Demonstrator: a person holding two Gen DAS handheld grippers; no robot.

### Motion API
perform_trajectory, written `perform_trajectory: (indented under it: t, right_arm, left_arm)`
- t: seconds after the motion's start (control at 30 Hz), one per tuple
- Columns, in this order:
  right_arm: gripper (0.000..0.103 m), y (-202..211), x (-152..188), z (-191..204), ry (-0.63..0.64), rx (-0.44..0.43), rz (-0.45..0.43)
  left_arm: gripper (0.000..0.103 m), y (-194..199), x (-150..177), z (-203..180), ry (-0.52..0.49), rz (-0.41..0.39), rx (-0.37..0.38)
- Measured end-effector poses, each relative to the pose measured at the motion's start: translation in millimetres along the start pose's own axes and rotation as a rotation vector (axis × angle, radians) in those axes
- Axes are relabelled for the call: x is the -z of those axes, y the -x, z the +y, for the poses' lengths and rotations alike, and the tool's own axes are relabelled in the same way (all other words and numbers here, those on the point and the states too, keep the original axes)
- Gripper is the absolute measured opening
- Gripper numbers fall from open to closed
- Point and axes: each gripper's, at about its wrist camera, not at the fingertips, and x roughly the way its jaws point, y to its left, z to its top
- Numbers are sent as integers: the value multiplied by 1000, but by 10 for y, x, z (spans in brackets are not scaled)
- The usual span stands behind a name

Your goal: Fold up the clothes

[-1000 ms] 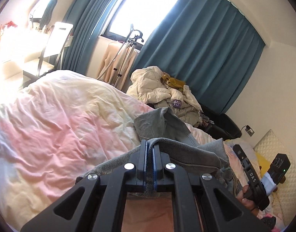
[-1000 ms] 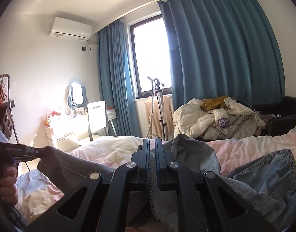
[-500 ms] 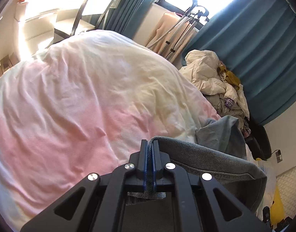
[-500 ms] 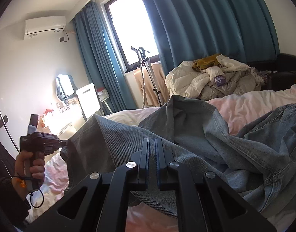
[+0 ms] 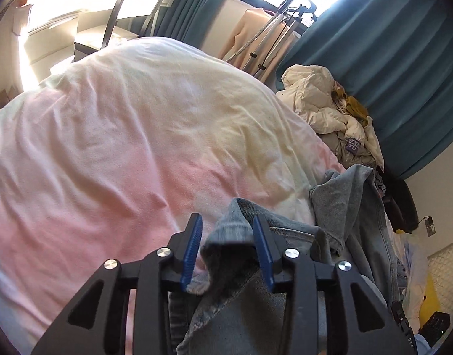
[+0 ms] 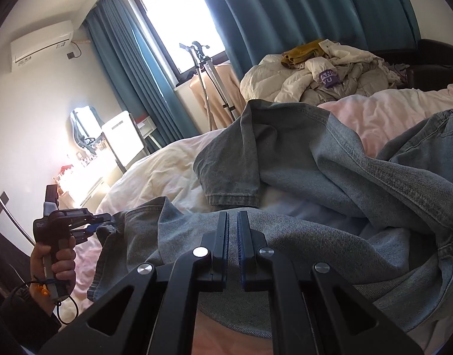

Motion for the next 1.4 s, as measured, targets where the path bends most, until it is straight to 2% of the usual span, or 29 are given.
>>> perform_trajectory:
  t: [0.1, 0.2, 0.33, 0.4, 0.43, 0.5, 0.67, 0.9, 1.03, 1.1, 1.17, 1.27, 1.4]
  right_arm:
    - [5, 63, 16, -15, -10, 11, -2]
    - [5, 177, 17, -12, -11, 26, -16]
    - [5, 390, -5, 9, -20, 37, -44]
    - [6, 505, -16, 11, -27, 37, -56]
    - [6, 552, -16, 11, -29, 39, -59]
    - [6, 639, -12, 14, -30, 46, -63]
    - [6, 764, 36, 9, -30, 79, -52]
    - [8, 936, 117, -214, -170, 68, -29]
    - [10, 968, 199, -432, -286, 100, 30]
    - [36, 969, 252, -570, -361, 109, 51]
    - [49, 973, 303, -732, -465, 78, 55]
    - [51, 949, 363, -919, -581, 38, 68]
    - [51, 832, 428, -986, -636, 11, 103]
  left_arm:
    - [41, 430, 80, -96, -55, -85, 0]
    - [42, 805, 230, -113, -33, -125, 24]
    - [42, 1003, 589, -105, 28, -39, 151]
    - [42, 967, 821, -148, 14, 33, 176]
    - [42, 940, 932, -174, -2, 72, 178]
    - [42, 878, 1124, -221, -17, 120, 134]
    - [42, 739, 1363, -167, 59, 228, 150]
    - [42, 500, 1483, -11, 186, 328, 122]
    - [42, 343, 1582, 39, 242, 392, 72]
    - [42, 285, 1601, 48, 256, 404, 80]
    - [42, 216, 1596, 57, 267, 410, 85]
    - [42, 85, 1578, 96, 304, 425, 89]
    - [42, -94, 1571, 200, 394, 439, 124]
